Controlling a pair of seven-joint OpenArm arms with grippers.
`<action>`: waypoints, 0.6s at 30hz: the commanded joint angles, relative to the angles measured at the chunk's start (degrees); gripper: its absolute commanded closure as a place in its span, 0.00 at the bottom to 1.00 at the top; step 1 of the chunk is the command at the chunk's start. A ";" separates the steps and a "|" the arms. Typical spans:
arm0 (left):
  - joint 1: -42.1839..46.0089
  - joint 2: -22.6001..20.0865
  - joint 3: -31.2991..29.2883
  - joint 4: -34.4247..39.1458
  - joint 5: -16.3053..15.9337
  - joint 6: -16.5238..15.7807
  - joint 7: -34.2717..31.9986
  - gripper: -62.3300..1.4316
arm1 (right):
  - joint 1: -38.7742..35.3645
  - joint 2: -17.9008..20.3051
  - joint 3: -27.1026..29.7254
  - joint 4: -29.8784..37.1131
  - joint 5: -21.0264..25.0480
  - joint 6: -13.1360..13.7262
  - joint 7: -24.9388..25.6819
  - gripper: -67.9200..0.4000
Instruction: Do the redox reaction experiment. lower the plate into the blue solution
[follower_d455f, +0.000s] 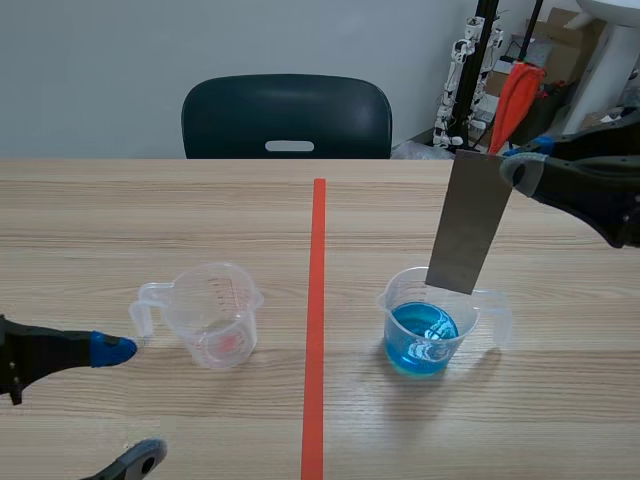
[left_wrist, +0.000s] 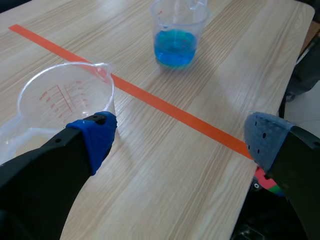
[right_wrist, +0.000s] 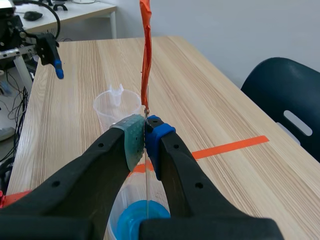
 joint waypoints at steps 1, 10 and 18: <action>1.97 0.04 -0.68 0.20 1.11 -0.15 -3.30 0.11 | 0.63 -0.55 0.92 0.00 0.33 0.68 1.11 0.99; 8.98 2.36 -2.89 -12.17 12.55 6.88 -30.77 0.11 | -0.02 -5.70 0.92 -4.61 -3.87 0.68 1.14 0.99; 8.66 9.73 -2.86 -25.35 19.15 14.32 -49.24 0.11 | -0.28 -9.49 0.92 -7.85 -8.09 0.68 1.60 0.99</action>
